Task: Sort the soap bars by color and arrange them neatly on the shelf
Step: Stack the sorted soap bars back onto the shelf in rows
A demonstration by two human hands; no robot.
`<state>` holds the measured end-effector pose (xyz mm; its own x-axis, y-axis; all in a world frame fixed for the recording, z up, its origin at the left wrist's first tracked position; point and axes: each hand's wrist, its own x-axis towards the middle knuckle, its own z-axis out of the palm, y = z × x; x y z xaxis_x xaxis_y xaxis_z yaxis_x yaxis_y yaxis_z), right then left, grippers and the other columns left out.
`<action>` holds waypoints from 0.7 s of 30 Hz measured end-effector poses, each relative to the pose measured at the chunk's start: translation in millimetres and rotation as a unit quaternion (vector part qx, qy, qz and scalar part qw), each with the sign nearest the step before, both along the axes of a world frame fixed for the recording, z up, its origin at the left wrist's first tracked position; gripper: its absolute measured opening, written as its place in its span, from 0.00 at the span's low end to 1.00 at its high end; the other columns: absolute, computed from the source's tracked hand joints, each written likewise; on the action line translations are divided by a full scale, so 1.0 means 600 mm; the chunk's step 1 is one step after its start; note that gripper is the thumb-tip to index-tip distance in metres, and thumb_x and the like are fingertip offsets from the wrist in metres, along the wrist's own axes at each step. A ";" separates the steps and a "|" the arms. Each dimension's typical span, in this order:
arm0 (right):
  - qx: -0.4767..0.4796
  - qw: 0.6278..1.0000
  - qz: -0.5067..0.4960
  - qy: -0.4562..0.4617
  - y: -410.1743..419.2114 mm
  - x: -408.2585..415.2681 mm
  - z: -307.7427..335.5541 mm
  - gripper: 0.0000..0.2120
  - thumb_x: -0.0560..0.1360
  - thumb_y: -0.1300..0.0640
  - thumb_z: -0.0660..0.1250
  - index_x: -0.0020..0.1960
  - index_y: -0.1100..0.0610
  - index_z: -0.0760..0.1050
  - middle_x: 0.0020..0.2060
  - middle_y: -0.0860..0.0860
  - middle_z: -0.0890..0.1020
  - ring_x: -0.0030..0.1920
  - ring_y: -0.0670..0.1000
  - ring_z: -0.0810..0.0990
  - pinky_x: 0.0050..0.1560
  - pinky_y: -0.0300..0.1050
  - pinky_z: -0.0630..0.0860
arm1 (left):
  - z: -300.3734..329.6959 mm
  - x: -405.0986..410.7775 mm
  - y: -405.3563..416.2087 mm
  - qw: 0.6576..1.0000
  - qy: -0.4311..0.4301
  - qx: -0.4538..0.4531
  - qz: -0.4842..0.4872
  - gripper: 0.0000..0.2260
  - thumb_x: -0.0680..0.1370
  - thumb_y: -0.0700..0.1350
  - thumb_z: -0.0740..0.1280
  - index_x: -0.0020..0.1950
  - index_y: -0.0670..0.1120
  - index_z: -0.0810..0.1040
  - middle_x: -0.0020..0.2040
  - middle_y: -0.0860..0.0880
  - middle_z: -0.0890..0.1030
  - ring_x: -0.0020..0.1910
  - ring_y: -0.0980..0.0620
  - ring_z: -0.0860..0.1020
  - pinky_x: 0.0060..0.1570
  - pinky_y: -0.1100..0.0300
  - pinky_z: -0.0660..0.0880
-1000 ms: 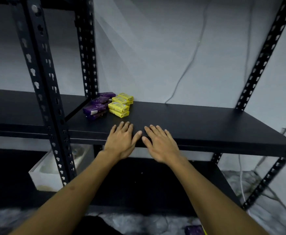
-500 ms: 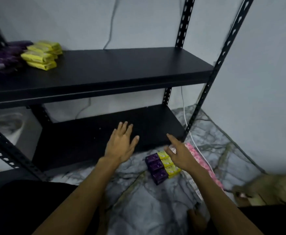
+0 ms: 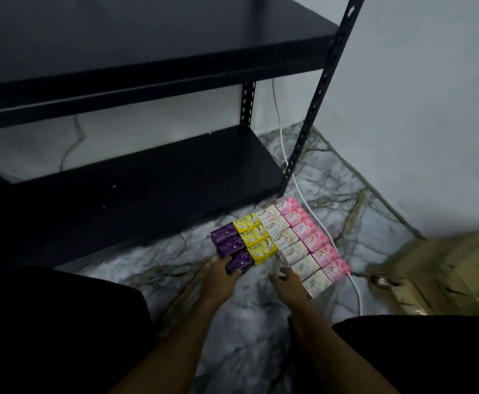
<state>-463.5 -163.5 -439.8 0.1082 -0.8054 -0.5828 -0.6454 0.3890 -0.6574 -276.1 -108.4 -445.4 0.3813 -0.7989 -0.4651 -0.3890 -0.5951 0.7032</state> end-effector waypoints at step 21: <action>0.144 0.896 -0.405 -0.109 -0.158 0.131 -0.198 0.44 0.66 0.39 0.77 0.71 0.64 0.66 0.61 0.60 0.77 0.50 0.55 0.74 0.53 0.55 0.75 | -0.144 -0.043 -0.070 0.938 0.164 0.057 0.300 0.22 0.64 0.53 0.81 0.53 0.45 0.82 0.52 0.44 0.85 0.51 0.45 0.82 0.54 0.45 0.79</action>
